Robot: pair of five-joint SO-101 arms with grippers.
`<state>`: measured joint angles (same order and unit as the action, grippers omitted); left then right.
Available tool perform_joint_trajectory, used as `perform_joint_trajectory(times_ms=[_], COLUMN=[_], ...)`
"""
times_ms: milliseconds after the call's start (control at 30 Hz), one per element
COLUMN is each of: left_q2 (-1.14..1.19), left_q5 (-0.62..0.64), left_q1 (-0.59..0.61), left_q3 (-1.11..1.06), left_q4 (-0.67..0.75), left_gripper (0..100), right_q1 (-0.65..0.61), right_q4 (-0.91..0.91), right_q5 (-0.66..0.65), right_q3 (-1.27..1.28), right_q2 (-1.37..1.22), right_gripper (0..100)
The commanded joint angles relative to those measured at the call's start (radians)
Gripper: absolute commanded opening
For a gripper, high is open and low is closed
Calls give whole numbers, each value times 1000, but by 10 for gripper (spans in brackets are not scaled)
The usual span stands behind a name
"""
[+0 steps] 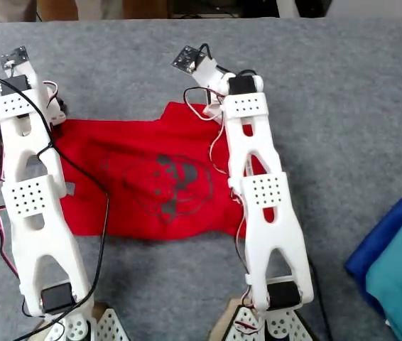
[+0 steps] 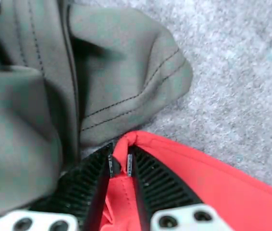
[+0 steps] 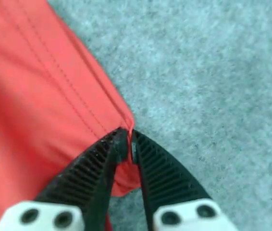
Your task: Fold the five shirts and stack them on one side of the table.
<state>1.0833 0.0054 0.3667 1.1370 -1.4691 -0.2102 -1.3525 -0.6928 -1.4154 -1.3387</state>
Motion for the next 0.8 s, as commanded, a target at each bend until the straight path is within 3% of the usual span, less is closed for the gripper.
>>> perform_joint_trajectory(times_ms=[0,133,567,767], left_q2=[-10,-10,-10,-10], left_q5=[-5,-5,0,2], left_q1=[-3,-3,-6,-5], left_q3=[5,5,9,5], left_q4=[12,14,15,11], left_gripper=[19,19,19,19], right_q1=[10,1,-54,-97], right_q4=[5,11,23,-61], right_q5=[64,126,133,127], right_q3=[-128,-262,-232,-209], right_q2=[15,21,234,266], right_gripper=[4,4,4,4])
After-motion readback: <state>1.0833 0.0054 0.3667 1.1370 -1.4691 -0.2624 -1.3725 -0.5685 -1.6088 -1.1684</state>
